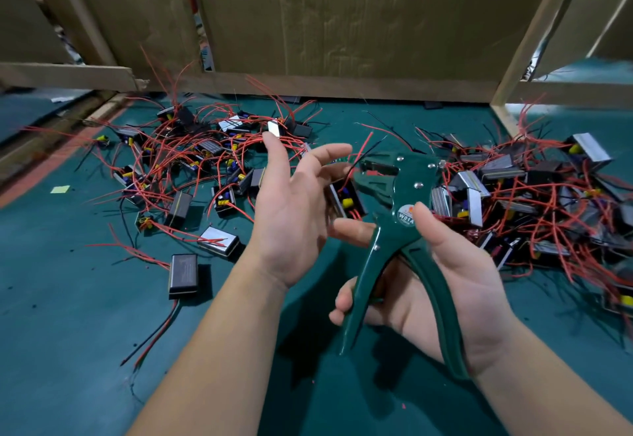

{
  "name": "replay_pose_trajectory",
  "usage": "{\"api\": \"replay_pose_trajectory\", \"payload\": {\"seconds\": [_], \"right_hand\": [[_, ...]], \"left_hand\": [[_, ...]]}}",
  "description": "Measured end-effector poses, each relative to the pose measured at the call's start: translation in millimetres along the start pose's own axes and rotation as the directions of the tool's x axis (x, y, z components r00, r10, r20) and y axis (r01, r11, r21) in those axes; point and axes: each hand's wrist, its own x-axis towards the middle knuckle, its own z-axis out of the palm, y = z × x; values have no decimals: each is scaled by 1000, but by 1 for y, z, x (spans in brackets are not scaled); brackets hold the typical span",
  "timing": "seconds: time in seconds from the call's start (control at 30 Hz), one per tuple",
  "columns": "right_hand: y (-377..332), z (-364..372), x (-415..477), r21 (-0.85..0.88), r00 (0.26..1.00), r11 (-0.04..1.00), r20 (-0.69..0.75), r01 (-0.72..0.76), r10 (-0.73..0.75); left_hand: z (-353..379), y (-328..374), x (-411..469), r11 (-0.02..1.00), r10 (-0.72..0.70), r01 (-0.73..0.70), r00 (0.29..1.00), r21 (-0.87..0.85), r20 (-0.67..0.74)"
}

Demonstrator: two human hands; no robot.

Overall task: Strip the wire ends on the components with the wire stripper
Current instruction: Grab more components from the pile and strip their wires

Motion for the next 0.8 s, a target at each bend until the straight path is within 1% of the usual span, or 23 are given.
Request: {"api": "replay_pose_trajectory", "payload": {"seconds": [0.07,0.1,0.13,0.17,0.2,0.23,0.27,0.3,0.33,0.37,0.43,0.5,0.57,0.63,0.67,0.73,0.77,0.8], "right_hand": [[-1,-2,0,-56,997,997,-55,60,-63],[-2,-3,0,-84,989,990,-82,114,-121],[-4,-4,0,-115,974,977,-113,182,-194],[-7,-5,0,-151,951,956,-146,252,-274],[-11,-7,-1,-189,919,928,-178,320,-353],[-16,-9,-2,-222,883,897,-199,382,-425],[-20,-12,-4,-236,857,874,-206,425,-472],[-24,-15,-6,-230,847,867,-212,442,-488],[-28,-16,-7,-212,847,872,-222,441,-483],[-30,-16,-7,-189,851,880,-233,436,-471],[-30,-16,-8,-156,858,897,-262,414,-441],[-30,-15,-8,-150,871,915,-283,374,-402],[-30,-14,-8,-142,889,936,-292,323,-352],[-30,-13,-7,-137,905,948,-288,286,-314],[-30,-13,-7,-137,908,951,-287,278,-306],[-31,-11,-8,-122,905,950,-291,286,-310],[-32,-11,-8,-108,904,950,-293,292,-311],[-34,-11,-9,-94,906,952,-292,292,-307]], "left_hand": [[0,-2,2,996,44,-43,999,77,-15],[0,-2,1,984,95,-87,994,156,-47],[-1,-3,0,937,196,-161,977,311,-84],[-4,-5,-1,800,343,-241,935,549,-89],[-8,-7,-2,549,478,-272,878,790,-30],[-13,-9,-2,287,569,-235,822,929,32],[-17,-9,-1,133,620,-144,784,981,31],[-21,-7,-1,85,649,-30,760,996,-32],[-26,-7,-1,83,657,88,745,993,-120],[-30,-6,0,91,634,211,742,973,-221],[-37,-5,1,79,531,435,744,897,-407],[-45,-3,0,47,419,569,735,821,-533],[-52,0,-1,17,346,615,737,789,-581],[-57,3,-1,13,348,615,736,789,-580],[-59,4,-1,29,364,610,731,792,-577],[-61,7,0,104,408,573,721,813,-561],[-62,7,1,172,431,523,722,835,-541],[-62,7,1,251,461,444,727,860,-509]]}}
